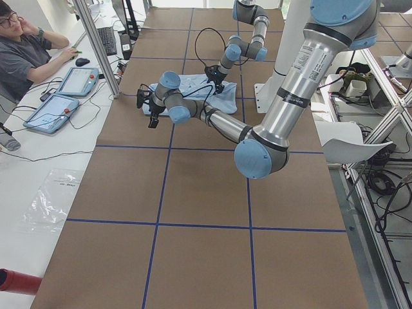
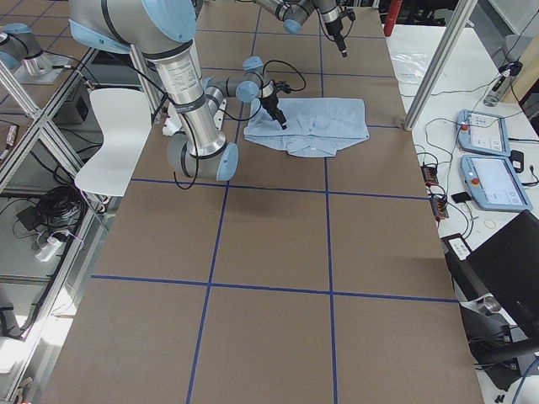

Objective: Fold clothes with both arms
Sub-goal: 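Raise the right gripper off the shirt and move it aside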

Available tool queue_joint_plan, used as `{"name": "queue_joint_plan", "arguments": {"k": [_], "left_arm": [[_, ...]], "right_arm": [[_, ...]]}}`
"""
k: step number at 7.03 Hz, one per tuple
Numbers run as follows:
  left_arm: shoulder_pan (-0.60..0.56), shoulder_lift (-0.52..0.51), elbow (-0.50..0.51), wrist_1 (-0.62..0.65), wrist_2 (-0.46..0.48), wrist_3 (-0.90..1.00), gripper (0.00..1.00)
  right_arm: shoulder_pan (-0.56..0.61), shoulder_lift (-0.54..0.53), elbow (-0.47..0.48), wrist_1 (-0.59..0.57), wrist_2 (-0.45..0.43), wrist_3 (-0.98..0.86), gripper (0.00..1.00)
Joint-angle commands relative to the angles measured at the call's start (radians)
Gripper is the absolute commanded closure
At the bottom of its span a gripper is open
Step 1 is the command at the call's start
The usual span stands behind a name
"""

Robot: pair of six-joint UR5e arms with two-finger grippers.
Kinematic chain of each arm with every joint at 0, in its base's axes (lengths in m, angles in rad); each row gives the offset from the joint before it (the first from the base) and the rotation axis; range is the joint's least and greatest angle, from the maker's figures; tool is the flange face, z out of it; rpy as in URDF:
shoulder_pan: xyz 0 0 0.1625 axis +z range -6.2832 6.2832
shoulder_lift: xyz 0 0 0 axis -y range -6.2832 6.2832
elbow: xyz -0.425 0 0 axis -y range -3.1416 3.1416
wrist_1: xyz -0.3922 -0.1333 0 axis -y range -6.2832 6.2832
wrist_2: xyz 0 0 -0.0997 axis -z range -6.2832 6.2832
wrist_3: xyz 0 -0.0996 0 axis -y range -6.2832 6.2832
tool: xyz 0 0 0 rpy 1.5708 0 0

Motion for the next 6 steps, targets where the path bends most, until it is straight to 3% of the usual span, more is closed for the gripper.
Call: {"name": "queue_joint_plan", "arguments": {"k": [1, 3, 6], "left_arm": [[0.002, -0.002, 0.002, 0.000, 0.000, -0.001, 0.00], [0.003, -0.003, 0.000, 0.000, 0.000, -0.007, 0.00], [0.011, -0.011, -0.005, 0.000, 0.000, -0.046, 0.00]], "right_arm": [[0.015, -0.017, 0.006, -0.001, 0.009, -0.008, 0.00], [0.062, -0.058, 0.076, -0.021, 0.057, -0.058, 0.00], [0.105, -0.265, 0.283, -0.047, 0.083, -0.108, 0.00]]}}
